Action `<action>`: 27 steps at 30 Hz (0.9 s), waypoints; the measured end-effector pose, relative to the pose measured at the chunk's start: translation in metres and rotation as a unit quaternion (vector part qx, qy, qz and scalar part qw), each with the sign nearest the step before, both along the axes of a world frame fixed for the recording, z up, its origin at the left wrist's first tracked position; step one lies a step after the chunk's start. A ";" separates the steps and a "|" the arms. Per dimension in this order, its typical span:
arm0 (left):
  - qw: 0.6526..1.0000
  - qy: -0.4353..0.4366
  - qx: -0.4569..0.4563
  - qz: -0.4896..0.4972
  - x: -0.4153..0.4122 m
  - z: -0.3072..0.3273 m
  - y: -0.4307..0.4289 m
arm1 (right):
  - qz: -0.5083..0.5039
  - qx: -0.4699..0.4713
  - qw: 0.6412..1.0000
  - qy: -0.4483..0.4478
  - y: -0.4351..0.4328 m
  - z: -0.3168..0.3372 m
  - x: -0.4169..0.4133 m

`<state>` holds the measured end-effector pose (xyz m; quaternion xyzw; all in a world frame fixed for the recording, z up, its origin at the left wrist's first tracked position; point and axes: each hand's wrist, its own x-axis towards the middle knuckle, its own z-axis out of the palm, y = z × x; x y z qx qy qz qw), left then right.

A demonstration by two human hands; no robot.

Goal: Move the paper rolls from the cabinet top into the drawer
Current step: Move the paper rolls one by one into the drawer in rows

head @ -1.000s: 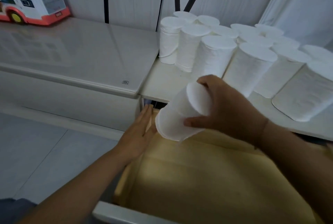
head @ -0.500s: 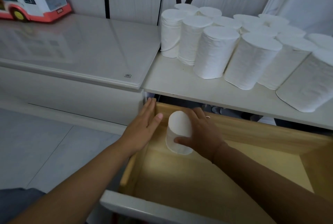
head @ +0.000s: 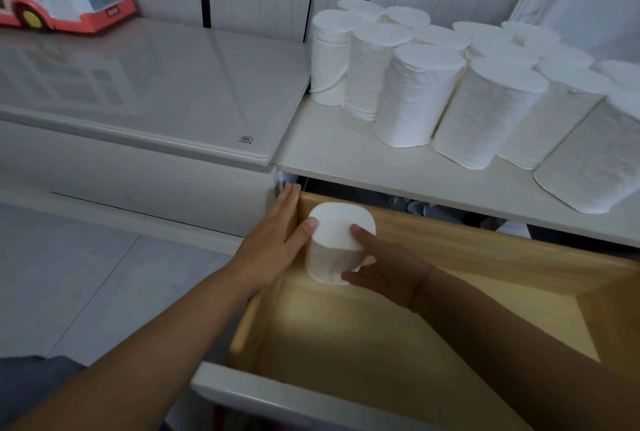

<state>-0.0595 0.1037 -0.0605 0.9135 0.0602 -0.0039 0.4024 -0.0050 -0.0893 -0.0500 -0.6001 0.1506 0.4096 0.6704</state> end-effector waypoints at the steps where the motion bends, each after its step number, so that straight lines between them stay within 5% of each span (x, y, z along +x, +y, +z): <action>1: 1.000 -0.001 0.005 0.001 0.000 0.000 0.000 | -0.011 0.002 1.000 0.007 0.007 -0.001 0.001; 9: 1.000 -0.012 0.023 0.003 0.003 -0.006 0.001 | -0.002 0.010 1.000 0.020 0.032 0.000 0.004; 12: 0.999 -0.025 0.030 -0.008 0.004 -0.009 0.002 | 0.104 -0.091 0.990 -0.035 0.022 0.014 0.001; 16: 0.999 -0.027 0.026 -0.015 0.004 -0.009 0.003 | 0.253 -0.304 0.834 -0.385 -0.007 0.054 0.007; 20: 1.000 -0.020 0.017 -0.018 0.004 -0.006 0.002 | 0.065 -0.292 0.730 -0.614 -0.025 0.114 0.050; 23: 1.000 -0.011 0.006 -0.018 0.005 -0.002 0.001 | 0.048 -0.369 0.616 -0.694 -0.031 0.147 0.101; 27: 1.000 -0.011 0.005 -0.018 0.003 -0.001 0.000 | 0.135 -0.458 0.583 -0.657 -0.026 0.157 0.151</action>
